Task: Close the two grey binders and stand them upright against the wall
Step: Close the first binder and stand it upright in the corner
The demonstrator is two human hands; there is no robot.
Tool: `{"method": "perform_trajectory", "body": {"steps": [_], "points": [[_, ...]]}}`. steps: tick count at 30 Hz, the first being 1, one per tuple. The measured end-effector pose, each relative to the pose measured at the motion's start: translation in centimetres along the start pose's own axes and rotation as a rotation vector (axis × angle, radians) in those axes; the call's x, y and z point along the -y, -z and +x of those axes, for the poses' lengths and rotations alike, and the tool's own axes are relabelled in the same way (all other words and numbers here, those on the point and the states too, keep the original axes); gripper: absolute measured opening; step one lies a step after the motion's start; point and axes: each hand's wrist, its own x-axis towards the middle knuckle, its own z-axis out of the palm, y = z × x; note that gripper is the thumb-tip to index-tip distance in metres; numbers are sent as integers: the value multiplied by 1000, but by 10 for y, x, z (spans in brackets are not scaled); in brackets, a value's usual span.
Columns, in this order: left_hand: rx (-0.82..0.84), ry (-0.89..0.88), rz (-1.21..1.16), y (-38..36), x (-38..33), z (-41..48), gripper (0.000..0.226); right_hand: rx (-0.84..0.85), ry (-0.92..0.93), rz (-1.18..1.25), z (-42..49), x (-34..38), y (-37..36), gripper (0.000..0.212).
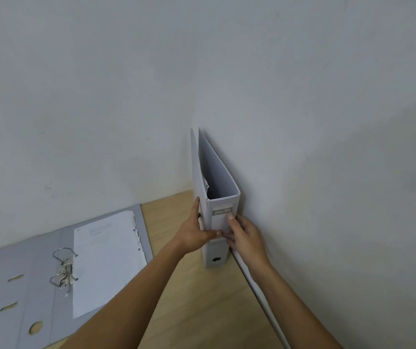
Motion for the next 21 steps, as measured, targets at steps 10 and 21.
{"method": "perform_trajectory", "body": {"steps": [10, 21], "points": [[-4, 73, 55, 7, -17, 50, 129, -47, -160, 351, 23, 1, -12, 37], [-65, 80, 97, 8, -15, 53, 120, -33, -141, 193, 36, -11, -7, 48]]}}
